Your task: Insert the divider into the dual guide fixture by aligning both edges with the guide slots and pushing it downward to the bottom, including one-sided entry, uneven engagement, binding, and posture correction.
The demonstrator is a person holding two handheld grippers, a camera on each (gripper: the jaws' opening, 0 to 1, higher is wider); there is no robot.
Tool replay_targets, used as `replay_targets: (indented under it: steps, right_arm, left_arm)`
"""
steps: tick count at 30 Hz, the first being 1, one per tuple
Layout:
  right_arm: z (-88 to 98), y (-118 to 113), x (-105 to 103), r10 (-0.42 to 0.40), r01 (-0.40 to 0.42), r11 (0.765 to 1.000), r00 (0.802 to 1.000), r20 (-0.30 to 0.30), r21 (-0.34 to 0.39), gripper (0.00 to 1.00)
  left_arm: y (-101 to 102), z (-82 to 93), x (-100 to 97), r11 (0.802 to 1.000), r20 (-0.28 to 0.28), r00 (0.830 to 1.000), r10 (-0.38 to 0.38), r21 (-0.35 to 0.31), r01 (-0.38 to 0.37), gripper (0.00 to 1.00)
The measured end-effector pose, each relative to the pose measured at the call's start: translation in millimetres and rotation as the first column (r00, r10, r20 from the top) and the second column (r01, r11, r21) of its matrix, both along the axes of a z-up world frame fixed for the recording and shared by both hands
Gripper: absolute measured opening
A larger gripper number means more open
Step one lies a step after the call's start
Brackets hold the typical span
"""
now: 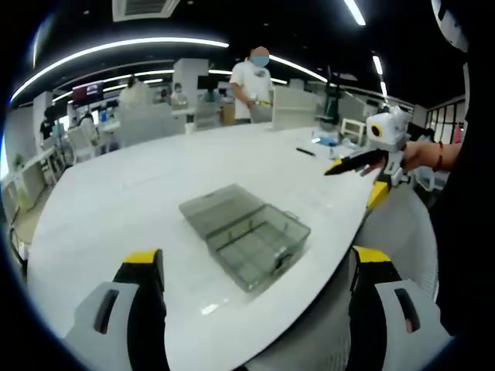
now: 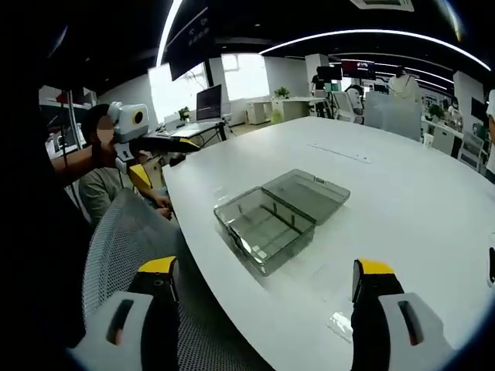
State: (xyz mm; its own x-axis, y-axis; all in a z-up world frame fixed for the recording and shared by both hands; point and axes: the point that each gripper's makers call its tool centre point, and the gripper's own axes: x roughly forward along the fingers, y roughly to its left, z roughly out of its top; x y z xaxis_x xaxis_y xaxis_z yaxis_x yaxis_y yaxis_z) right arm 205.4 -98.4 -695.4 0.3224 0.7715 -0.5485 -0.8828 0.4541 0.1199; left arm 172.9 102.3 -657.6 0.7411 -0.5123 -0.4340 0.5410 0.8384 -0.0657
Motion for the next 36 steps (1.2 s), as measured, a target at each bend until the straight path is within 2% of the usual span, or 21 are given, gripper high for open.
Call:
replay_targets:
  steps: [10, 16, 22, 26, 30, 36]
  right_arm:
    - [0.9, 1.1, -5.7, 0.016, -0.016, 1.000, 1.000, 0.002, -0.004, 0.92]
    - [1.1, -1.6, -10.5, 0.018, -0.018, 1.000, 1.000, 0.006, -0.005, 0.92]
    - [2.6, -3.0, -8.9, 0.013, -0.013, 1.000, 1.000, 0.010, -0.006, 0.91]
    - [7.7, -5.4, -6.6, 0.009, -0.009, 1.000, 1.000, 0.030, -0.008, 0.91]
    - [6.8, -7.6, -5.2, -0.001, 0.001, 1.000, 1.000, 0.025, -0.012, 0.91]
    - [7.7, -10.0, -2.0, -0.034, 0.034, 0.999, 0.999, 0.029, -0.009, 0.90]
  left_arm:
    - [2.0, -1.1, -5.1, 1.000, -0.007, 1.000, -0.001, 0.006, 0.001, 0.99]
    - [-3.4, 1.6, -4.5, 1.000, 0.004, 1.000, 0.006, -0.001, -0.006, 0.99]
    - [-13.4, 5.5, -1.2, 0.999, 0.026, 0.999, 0.024, -0.025, -0.023, 0.99]
    - [-15.4, 4.3, -2.5, 0.999, 0.027, 0.999, 0.021, -0.027, -0.021, 0.99]
    - [-15.6, 2.5, -0.4, 0.999, 0.027, 0.999, 0.025, -0.041, -0.024, 0.99]
    - [-22.2, 0.3, 6.2, 0.999, 0.028, 1.000, -0.006, -0.041, 0.007, 0.99]
